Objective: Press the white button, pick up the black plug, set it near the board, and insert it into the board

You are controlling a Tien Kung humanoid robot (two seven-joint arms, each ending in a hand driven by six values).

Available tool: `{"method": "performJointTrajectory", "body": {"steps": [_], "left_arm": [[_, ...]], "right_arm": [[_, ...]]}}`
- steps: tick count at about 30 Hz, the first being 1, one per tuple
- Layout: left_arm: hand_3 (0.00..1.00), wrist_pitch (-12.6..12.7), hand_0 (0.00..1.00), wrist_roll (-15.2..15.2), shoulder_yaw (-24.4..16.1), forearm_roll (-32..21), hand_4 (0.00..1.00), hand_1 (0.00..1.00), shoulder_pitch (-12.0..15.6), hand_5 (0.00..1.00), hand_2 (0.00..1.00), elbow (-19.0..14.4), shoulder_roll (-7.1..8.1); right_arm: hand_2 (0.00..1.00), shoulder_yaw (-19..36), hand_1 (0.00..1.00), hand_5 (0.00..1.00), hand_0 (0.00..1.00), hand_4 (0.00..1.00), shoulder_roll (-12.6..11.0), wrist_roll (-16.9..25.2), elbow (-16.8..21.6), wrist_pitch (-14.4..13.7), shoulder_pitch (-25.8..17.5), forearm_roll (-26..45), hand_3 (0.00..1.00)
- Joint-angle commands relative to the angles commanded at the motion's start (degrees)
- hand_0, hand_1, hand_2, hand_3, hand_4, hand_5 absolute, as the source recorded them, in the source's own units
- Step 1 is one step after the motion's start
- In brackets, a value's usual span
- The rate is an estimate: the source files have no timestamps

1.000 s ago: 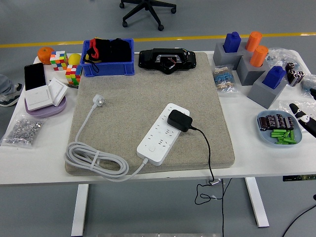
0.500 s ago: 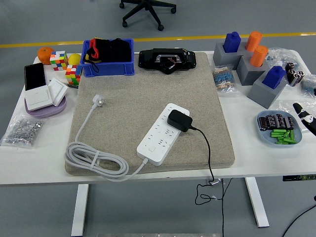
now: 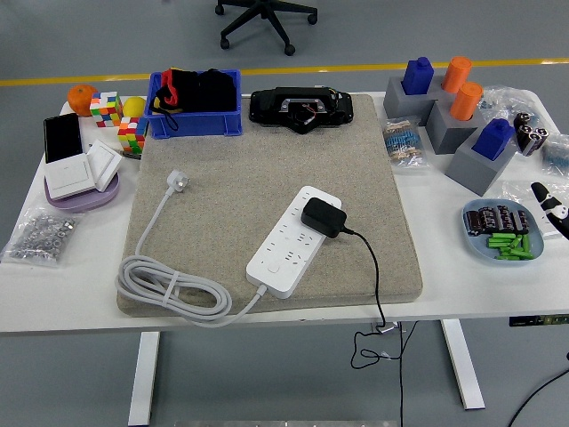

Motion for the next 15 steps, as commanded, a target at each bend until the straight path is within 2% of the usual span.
{"method": "performJointTrajectory", "body": {"steps": [15], "left_arm": [[0.637,-0.1,0.69,0.0,0.2,-0.1,0.562,0.637,0.1,0.18,0.613,0.0,-0.04]], "right_arm": [[0.785,0.5,0.811,0.535,0.89,0.998,0.3,-0.7,0.9,1.1,-0.2,-0.1,0.78]]}}
